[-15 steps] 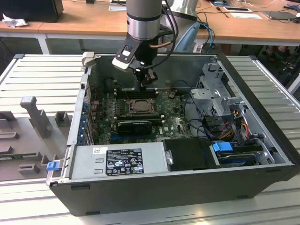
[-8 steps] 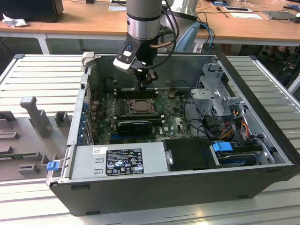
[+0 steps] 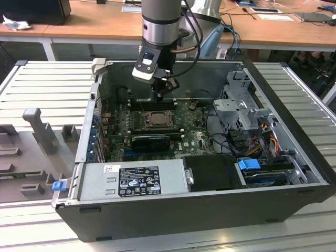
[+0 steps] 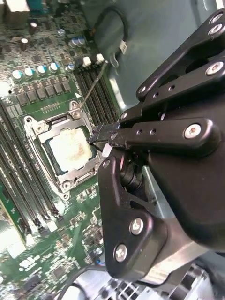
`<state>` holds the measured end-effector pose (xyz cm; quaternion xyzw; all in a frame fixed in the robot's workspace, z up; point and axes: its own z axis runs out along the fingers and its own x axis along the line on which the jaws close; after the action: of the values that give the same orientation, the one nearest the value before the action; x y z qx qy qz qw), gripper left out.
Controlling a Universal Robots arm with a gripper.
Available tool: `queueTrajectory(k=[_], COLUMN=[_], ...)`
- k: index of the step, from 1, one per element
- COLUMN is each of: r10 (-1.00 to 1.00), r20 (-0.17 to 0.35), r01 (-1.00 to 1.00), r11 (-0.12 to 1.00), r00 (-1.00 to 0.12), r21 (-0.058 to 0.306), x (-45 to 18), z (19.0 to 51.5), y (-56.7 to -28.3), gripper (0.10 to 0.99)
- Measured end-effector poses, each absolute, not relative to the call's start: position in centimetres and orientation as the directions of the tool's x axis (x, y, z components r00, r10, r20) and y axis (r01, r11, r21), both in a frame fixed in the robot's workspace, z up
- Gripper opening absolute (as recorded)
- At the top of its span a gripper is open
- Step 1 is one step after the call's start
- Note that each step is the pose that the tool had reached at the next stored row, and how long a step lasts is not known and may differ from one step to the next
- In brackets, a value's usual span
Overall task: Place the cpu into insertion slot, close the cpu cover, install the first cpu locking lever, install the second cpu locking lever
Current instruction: 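Install the first cpu locking lever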
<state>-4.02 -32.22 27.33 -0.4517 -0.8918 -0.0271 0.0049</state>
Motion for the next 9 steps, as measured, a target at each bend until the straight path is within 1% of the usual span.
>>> queueTrajectory(k=[2, 9], r10=[0.767, 0.652], r20=[0.033, 0.032], r01=[0.768, 0.652], r11=[0.639, 0.757], r00=[-0.64, -0.758], r21=[0.044, 0.043], x=[-4.02, -4.02], z=[27.33, 27.32], y=[-32.22, -32.23], gripper=[0.106, 0.106])
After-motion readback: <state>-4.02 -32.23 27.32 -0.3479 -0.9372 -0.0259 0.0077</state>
